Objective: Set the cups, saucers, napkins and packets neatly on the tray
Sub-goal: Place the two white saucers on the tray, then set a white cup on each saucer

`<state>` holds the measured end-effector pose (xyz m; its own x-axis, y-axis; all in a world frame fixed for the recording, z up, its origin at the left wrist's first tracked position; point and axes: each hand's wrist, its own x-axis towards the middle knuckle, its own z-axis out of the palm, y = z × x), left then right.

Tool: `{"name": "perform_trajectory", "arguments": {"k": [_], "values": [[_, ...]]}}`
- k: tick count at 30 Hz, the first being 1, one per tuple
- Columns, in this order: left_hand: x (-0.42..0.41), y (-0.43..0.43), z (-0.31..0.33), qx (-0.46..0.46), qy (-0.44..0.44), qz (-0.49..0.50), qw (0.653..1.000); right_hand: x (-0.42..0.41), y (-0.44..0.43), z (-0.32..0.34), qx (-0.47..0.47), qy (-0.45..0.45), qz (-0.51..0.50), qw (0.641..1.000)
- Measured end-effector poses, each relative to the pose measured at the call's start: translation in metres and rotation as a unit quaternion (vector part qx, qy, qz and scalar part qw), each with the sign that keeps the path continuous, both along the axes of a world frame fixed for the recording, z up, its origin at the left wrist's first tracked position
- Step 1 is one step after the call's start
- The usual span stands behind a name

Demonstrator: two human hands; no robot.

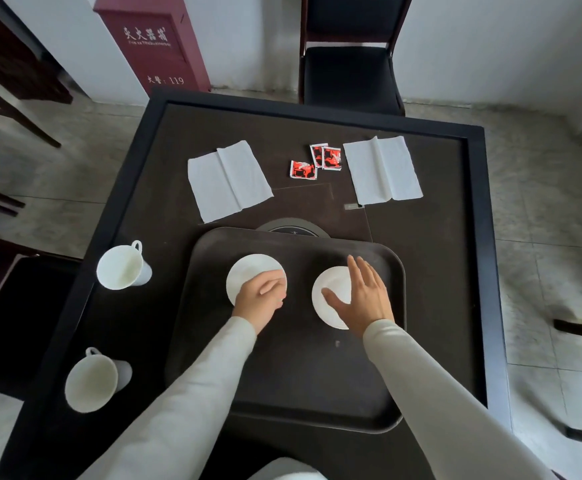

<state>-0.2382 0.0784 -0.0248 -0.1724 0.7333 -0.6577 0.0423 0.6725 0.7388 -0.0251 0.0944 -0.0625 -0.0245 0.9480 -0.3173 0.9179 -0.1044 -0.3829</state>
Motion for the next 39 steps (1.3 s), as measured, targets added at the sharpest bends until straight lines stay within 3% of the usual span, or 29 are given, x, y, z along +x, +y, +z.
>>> {"name": "perform_trajectory", "arguments": {"k": [7,13,16,22,25,30,39], "values": [[-0.081,0.049,0.025,0.048,0.065,-0.026,0.996,-0.044,0.030,0.009,0.031,0.000,0.043,0.999],[-0.136,0.088,0.038,0.076,0.214,-0.104,0.968,-0.086,0.056,0.013,0.050,0.008,0.060,0.997],[-0.153,0.101,0.043,0.086,0.242,-0.126,0.958,-0.105,0.069,0.013,0.047,0.009,0.071,0.996],[-0.188,0.089,0.042,0.085,0.302,-0.180,0.932,-0.149,0.076,0.015,0.028,0.014,0.113,0.993],[-0.224,0.074,0.038,0.069,0.326,-0.151,0.931,-0.186,0.076,0.018,0.022,0.041,0.156,0.987],[-0.277,0.045,0.029,0.052,0.295,-0.050,0.953,-0.254,0.067,0.022,-0.021,0.102,0.214,0.971],[-0.304,-0.001,0.009,0.003,0.151,0.098,0.984,-0.339,0.064,0.029,-0.084,0.103,0.314,0.940]]}}
